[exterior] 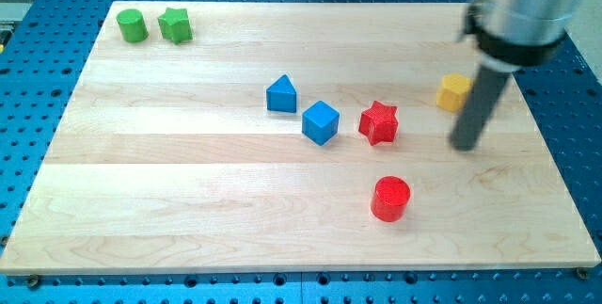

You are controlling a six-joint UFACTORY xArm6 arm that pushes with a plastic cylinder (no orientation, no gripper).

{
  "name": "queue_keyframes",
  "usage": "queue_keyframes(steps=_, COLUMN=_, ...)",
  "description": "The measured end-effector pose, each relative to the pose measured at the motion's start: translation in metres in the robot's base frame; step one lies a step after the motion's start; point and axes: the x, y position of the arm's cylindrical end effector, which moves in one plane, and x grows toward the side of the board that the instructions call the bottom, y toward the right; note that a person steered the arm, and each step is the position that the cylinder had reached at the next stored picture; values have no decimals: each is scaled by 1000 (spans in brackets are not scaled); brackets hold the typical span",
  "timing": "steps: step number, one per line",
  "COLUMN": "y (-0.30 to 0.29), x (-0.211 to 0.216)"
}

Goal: Push the heart into the triangle

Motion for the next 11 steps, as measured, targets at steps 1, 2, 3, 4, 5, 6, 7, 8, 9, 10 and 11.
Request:
queue_keyframes(steps=1, y=41, x=-21)
queue_keyframes(steps=2, y=52, x=-22)
queue_keyframes(steps=3, y=51, x=-42)
queue_keyframes(steps=4, y=-55, x=-43)
queue_keyframes(steps=5, y=-115, x=-52)
queue_keyframes(steps=6, y=-31, x=-16)
queue_keyframes(steps=7, y=31, x=-39)
queue_keyframes(steps=8, y=7, x=-60)
queue_keyframes(steps=9, y=44, x=-62)
queue_keyframes(steps=10, y=-13, x=-77)
queue_keyframes(steps=11, y=-143, x=-79)
